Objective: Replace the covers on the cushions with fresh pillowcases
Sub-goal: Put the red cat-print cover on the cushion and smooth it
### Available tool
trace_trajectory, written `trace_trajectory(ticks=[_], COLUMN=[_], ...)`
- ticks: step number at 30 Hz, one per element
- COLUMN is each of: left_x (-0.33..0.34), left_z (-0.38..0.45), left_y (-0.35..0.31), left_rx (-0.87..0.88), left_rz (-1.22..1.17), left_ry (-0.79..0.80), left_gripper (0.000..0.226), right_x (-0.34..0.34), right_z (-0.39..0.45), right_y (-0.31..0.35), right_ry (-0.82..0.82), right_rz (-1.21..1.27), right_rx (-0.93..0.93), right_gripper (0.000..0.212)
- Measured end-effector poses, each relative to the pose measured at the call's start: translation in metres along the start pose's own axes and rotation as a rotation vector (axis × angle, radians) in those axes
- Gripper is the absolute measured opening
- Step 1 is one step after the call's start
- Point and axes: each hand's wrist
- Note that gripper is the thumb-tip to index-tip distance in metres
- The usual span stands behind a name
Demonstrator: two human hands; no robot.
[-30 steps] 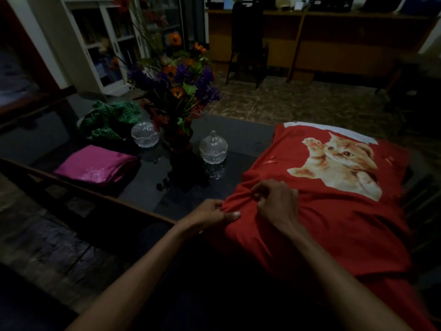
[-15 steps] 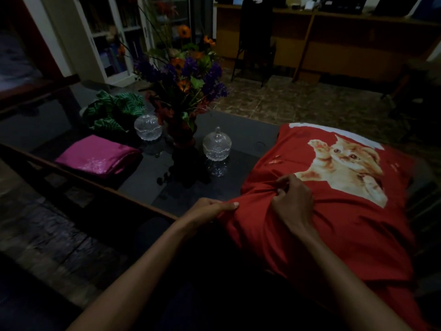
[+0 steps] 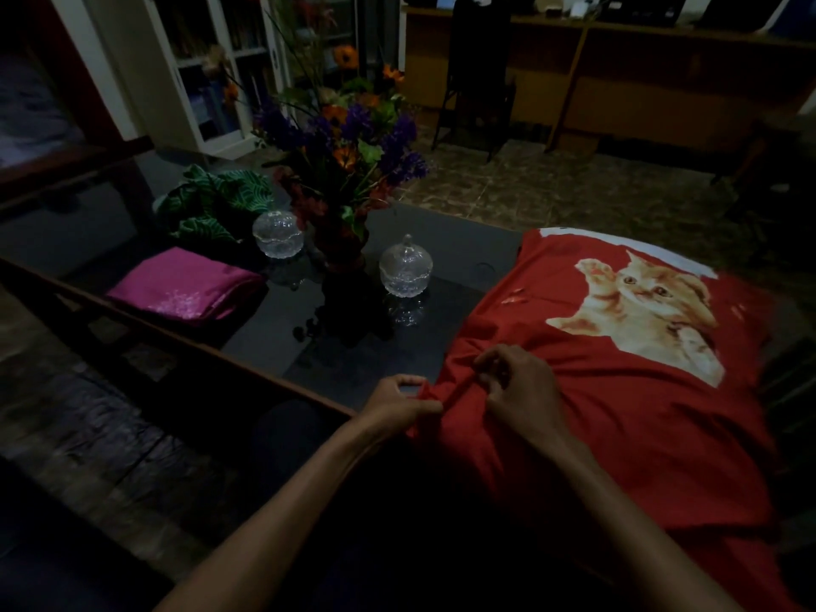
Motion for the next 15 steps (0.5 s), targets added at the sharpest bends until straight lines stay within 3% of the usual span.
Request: trace_trajectory(ticks=[3,6,8,12,15], left_x=[0.001,-0.002,-0.008,-0.013,-0.012], left_z=[0.002,-0.003,-0.006,-0.013,-0.020], left_y=[0.004,0.003,0.007,0.019,0.022], left_rx=[0.014,0.014,-0.006,-0.009,0.037], left_rz=[-0.007,-0.009,-0.044,-0.094,-0.143], left_ry=[0.007,-0.003,-0.001,0.021,-0.029], left_gripper=[0.050,0.048,0.052,0.066,0.061], right_x=[-0.002,-0.004,-0.006,-0.008,-0.010], right_z=[-0.001,-0.007,-0.016,-0.030,-0.027], right_y=[0.002,0.005,0.005,0.002,0.004], right_ry=[-0.128,-0.195,-0.115,0.159,0.179], right_rz=[0.104,0.114,0.063,-0.188,-0.114], right_rx=[0.009,-0.025,-0.108,-0.132,-0.092], right_gripper=[0.040,0.030,0.016,0.024,0.018])
Point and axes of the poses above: each hand's wrist, its own z-axis towards the middle knuckle, its own x-axis out of the palm, y = z × x, and after that the axes turned 8 degrees about y, right-handed
